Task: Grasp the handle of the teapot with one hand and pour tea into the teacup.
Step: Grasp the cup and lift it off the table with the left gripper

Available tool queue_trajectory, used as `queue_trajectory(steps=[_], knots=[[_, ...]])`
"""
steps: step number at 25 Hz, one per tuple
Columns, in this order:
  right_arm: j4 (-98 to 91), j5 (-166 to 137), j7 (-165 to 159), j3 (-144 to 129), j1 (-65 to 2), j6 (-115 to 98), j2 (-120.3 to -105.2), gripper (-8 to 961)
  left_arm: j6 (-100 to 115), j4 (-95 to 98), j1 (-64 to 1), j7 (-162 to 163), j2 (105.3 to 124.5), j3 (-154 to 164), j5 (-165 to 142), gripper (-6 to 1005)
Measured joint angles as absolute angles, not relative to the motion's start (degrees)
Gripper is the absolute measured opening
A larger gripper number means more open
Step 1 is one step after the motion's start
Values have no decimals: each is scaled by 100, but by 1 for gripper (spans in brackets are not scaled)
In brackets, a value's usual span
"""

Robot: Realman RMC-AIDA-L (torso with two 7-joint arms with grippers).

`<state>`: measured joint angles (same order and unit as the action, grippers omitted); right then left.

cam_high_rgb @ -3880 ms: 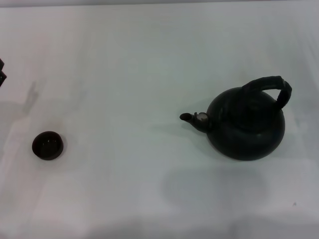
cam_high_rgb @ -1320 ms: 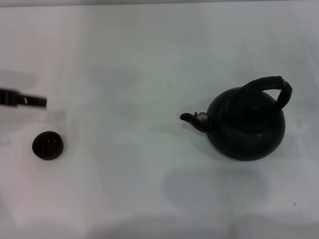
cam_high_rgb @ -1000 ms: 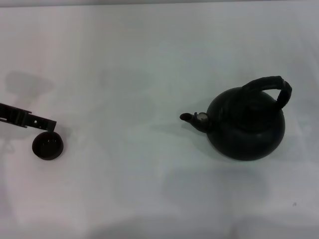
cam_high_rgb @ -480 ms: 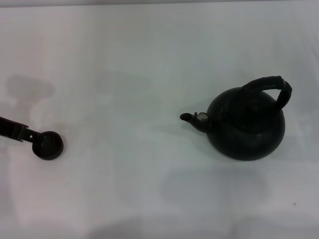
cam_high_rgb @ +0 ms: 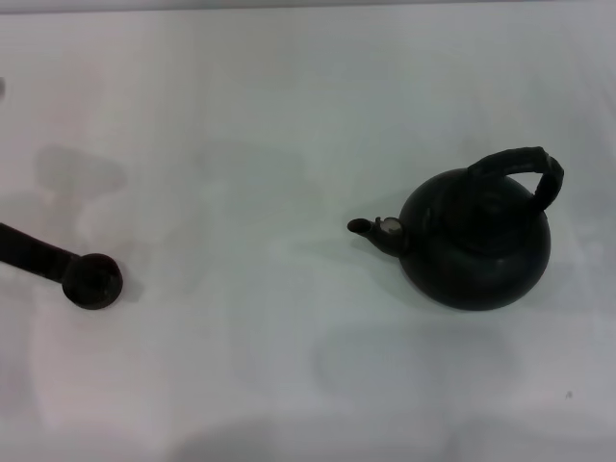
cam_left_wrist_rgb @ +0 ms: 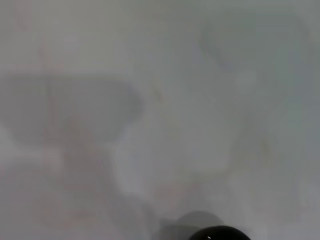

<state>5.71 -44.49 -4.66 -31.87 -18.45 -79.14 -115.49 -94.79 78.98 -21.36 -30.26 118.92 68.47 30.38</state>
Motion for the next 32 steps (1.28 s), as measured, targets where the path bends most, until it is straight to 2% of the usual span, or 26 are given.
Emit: queue_trajectory(steps=[26,31,32], knots=[[643,-4365,-466,-3182,-1815,-7946,-11558,851,-8977,7111,-2465,-2990,11882,7034,2830,859],[626,-4362,-466,-3181,-1819,-7916,-11558,850,-9012,7097,-2519,-2981,11887,7118,2849,727],[621,-4361,-466,-3182,-1819,-7907,-11558,850,-9020,7096,-2534,-2981,11889,7118,2855,725]])
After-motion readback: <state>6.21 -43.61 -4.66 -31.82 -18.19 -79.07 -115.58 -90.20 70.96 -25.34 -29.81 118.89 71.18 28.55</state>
